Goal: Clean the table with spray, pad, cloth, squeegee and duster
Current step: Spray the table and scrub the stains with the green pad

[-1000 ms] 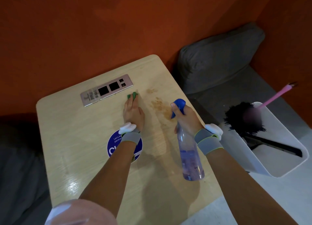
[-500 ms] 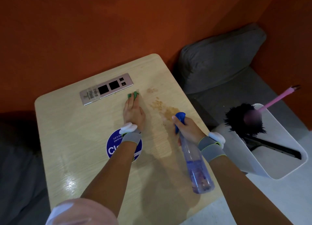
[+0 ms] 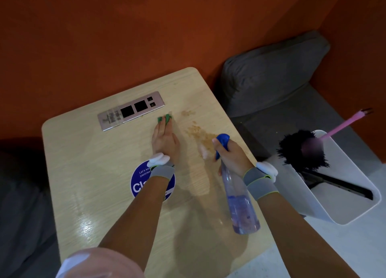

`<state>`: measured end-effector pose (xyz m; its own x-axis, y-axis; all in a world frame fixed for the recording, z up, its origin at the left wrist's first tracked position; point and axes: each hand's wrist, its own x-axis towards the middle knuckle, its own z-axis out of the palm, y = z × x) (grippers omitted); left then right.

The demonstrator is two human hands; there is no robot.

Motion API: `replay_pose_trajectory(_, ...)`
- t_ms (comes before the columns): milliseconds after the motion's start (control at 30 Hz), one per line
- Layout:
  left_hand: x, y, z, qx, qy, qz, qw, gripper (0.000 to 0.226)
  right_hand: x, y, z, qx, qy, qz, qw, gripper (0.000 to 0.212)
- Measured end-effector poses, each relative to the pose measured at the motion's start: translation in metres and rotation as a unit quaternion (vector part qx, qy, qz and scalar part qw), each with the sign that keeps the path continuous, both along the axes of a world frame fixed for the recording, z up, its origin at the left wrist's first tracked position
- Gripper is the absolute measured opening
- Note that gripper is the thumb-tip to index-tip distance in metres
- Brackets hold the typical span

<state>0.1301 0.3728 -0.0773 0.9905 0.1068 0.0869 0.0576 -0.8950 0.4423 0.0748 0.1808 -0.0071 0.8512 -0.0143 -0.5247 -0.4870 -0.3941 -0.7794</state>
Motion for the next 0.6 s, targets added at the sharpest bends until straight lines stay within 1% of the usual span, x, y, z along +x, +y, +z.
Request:
replay_pose_trajectory(67,0.001,-0.001,0.001,-0.002,-0.002,-0.001,1.0,0.056,0.014,0.003,0.005,-0.007,-0.004,0.01,1.0,0.048)
replay_pose_trajectory(167,0.004,0.0,0.0,-0.008,-0.004,0.002,1.0,0.057,0.035,0.005,0.007,-0.014,-0.026,0.003,1.0,0.052)
replay_pose_trajectory(300,0.009,0.004,-0.004,0.002,-0.003,-0.021,1.0,0.058,0.055,0.009,0.006,-0.041,-0.051,0.022,0.998,0.048)
replay_pose_trajectory(400,0.009,0.004,-0.008,0.006,-0.012,-0.025,1.0,0.06,0.062,0.012,0.003,-0.065,-0.063,0.026,0.996,0.052)
replay_pose_trajectory(533,0.014,0.002,-0.008,0.002,-0.025,-0.036,0.999,0.061,0.069,0.014,-0.004,-0.055,-0.053,0.02,0.997,0.062)
replay_pose_trajectory(600,0.019,0.001,-0.007,0.002,-0.027,-0.037,0.999,0.059,0.074,0.016,-0.005,-0.049,-0.051,0.021,0.997,0.063)
